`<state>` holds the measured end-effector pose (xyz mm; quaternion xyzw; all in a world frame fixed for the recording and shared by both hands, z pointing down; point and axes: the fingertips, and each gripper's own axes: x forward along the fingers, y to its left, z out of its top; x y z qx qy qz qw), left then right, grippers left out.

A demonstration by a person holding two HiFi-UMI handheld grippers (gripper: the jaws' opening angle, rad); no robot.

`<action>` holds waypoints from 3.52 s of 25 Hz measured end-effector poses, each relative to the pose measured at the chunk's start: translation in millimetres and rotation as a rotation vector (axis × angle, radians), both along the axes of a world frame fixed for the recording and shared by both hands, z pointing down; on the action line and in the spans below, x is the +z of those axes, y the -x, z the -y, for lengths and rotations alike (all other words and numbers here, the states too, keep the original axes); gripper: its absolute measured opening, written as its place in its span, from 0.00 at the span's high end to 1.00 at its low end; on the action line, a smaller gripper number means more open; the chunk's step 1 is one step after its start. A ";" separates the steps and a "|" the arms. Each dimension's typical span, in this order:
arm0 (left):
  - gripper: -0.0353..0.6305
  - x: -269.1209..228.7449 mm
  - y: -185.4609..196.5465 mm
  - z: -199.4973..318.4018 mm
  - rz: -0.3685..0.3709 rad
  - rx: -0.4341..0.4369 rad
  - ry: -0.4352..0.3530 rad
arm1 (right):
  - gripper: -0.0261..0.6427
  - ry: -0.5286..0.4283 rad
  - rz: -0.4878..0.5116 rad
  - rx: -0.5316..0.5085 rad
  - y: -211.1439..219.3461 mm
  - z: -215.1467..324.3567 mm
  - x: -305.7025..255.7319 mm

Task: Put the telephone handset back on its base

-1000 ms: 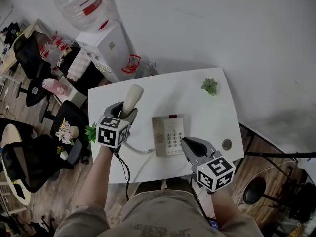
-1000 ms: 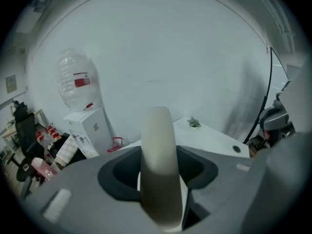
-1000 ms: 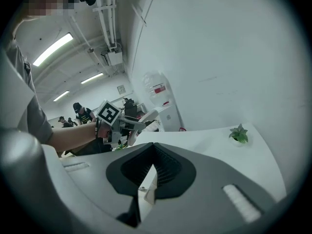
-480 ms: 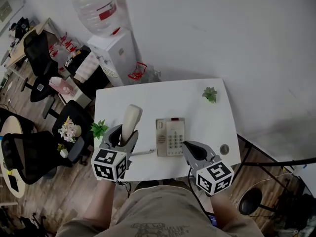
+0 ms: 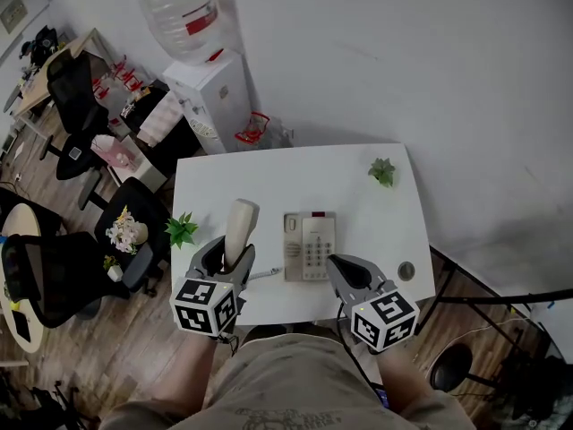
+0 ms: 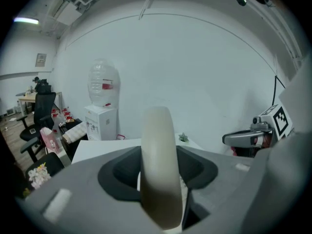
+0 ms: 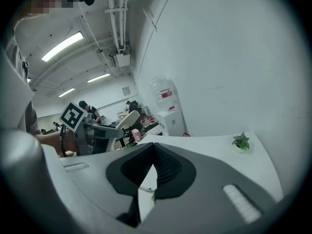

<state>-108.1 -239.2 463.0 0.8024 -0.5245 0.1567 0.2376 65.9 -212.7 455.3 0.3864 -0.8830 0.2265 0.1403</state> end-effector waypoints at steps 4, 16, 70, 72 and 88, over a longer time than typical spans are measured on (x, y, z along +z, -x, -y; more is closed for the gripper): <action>0.62 21.7 -18.9 -2.3 -0.059 -0.028 0.078 | 0.92 0.016 0.005 0.005 -0.5 -0.3 6.2; 0.62 102.2 -74.2 -4.3 -0.025 -0.108 0.222 | 0.92 0.091 -0.035 0.030 -16.9 -3.8 43.7; 0.46 38.2 -39.7 54.0 0.165 0.011 -0.108 | 0.92 -0.049 -0.011 0.053 -39.8 58.4 -8.1; 0.49 7.3 -33.4 55.0 0.197 0.045 -0.181 | 0.92 -0.099 0.013 0.072 -44.4 67.1 -34.1; 0.89 -175.3 -11.5 27.7 0.136 0.143 -0.520 | 0.92 -0.528 0.026 0.170 -55.4 34.7 -198.1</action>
